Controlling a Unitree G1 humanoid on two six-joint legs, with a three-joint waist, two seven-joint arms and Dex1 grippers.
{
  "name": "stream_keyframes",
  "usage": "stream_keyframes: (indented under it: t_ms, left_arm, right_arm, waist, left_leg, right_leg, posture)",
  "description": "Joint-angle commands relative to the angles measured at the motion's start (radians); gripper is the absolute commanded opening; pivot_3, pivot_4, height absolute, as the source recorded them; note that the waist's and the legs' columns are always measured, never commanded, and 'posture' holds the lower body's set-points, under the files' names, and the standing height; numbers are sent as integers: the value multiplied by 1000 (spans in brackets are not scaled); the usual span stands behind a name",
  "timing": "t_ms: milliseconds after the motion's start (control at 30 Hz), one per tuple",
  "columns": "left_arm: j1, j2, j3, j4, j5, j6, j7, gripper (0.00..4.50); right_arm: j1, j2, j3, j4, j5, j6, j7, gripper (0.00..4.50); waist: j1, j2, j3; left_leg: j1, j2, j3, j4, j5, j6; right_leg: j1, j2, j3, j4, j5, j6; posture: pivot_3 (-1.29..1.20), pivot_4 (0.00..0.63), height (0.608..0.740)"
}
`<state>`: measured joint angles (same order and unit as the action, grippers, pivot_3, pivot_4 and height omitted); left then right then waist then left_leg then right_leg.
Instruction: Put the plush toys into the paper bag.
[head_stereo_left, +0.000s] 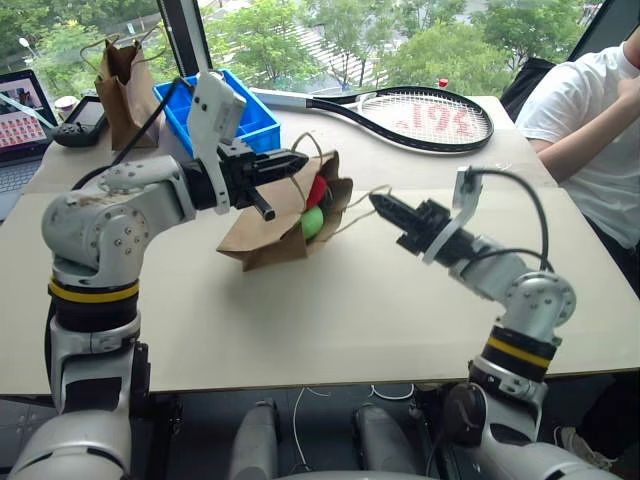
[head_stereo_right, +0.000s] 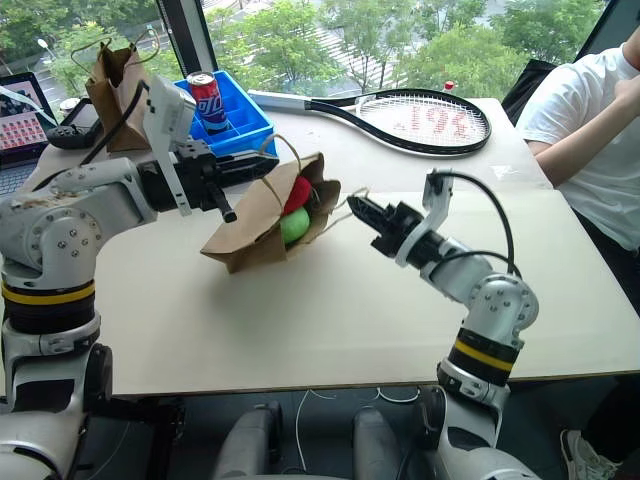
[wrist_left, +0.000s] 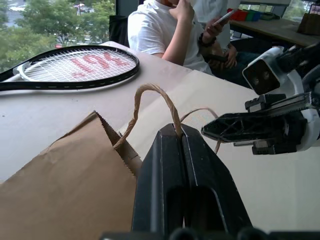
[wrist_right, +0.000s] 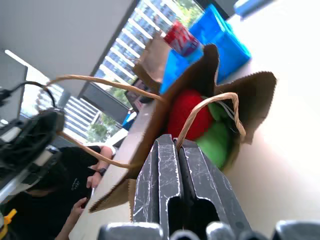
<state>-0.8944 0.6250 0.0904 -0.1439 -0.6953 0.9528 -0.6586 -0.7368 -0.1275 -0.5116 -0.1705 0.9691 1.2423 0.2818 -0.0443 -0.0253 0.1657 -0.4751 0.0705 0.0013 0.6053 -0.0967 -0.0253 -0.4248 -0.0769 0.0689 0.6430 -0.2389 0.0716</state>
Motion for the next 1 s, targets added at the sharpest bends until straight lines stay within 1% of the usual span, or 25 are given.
stream_keyframes:
  t_ms: [33,100,233,467,567,667,733,833,867,900,967,1000]
  left_arm:
    - [-97,57,56,97,59,-111,-32,0]
    - [-112,73,53,128,75,-138,-51,0]
    - [-113,86,41,164,99,-171,-87,0]
    - [-48,54,22,129,94,-143,-104,0]
    - [1,46,0,110,103,-141,-120,0]
    - [34,30,-29,104,126,-155,-113,0]
    - [31,21,-30,99,124,-145,-104,0]
    - [10,-2,9,102,81,-109,-88,0]
    - [4,-9,24,104,65,-95,-83,584]
    - [-1,-14,37,105,51,-82,-78,764]
    - [-10,-21,62,101,16,-51,-76,1525]
    - [-12,-21,72,95,0,-37,-77,1855]
  right_arm:
    - [-167,-50,26,-14,87,9,-21,50]
    - [-217,-68,39,-5,110,28,-31,50]
    - [-264,-104,53,-1,172,62,-66,50]
    - [-282,-157,46,7,303,85,-170,50]
    - [-233,-151,53,4,384,81,-226,50]
    - [-131,-152,84,-9,394,77,-263,50]
    - [-92,-167,104,-27,383,64,-281,50]
    - [-71,-201,116,-36,402,52,-299,50]
    - [-68,-212,117,-35,412,51,-302,0]
    - [-66,-222,118,-34,422,49,-305,0]
    - [-62,-249,121,-31,448,51,-304,0]
    - [-61,-263,121,-32,460,52,-304,318]
  waist:
    - [1,0,0]
    - [1,0,0]
    - [9,0,0]
    - [11,0,0]
    - [7,0,0]
    - [7,0,0]
    - [8,0,0]
    - [7,0,1]
    - [7,0,1]
    - [6,0,1]
    - [6,0,1]
    - [5,0,1]
  left_leg:
    - [0,0,0,0,0,0]
    - [0,0,0,-1,0,0]
    - [-1,0,0,-3,0,0]
    - [-2,0,0,-3,0,0]
    - [-1,0,0,-3,0,0]
    - [-1,0,0,-4,0,1]
    - [-1,0,0,-3,0,1]
    - [-2,0,1,-2,0,1]
    - [-2,0,0,-2,0,1]
    - [-2,0,0,-2,0,1]
    - [-2,0,0,-1,0,1]
    - [-2,0,0,-2,0,1]
  right_leg:
    - [0,0,0,0,0,0]
    - [1,0,0,-1,0,0]
    - [0,-1,0,-2,-1,0]
    - [0,-1,0,-2,-1,0]
    - [0,-1,0,-2,-1,0]
    - [0,-1,0,-2,-1,0]
    - [0,-1,0,-2,-1,0]
    - [0,-1,0,-2,-1,0]
    - [0,-1,0,-2,-1,0]
    - [0,0,0,-2,-1,0]
    - [0,0,0,-2,-1,0]
    - [0,0,0,-2,-1,0]
  posture:
    - [0,150,731]
    - [0,150,731]
    - [0,150,731]
    - [0,150,731]
    - [0,150,731]
    - [0,150,731]
    - [0,150,731]
    - [0,150,731]
    - [0,150,731]
    - [0,150,731]
    - [0,150,731]
    - [0,150,731]
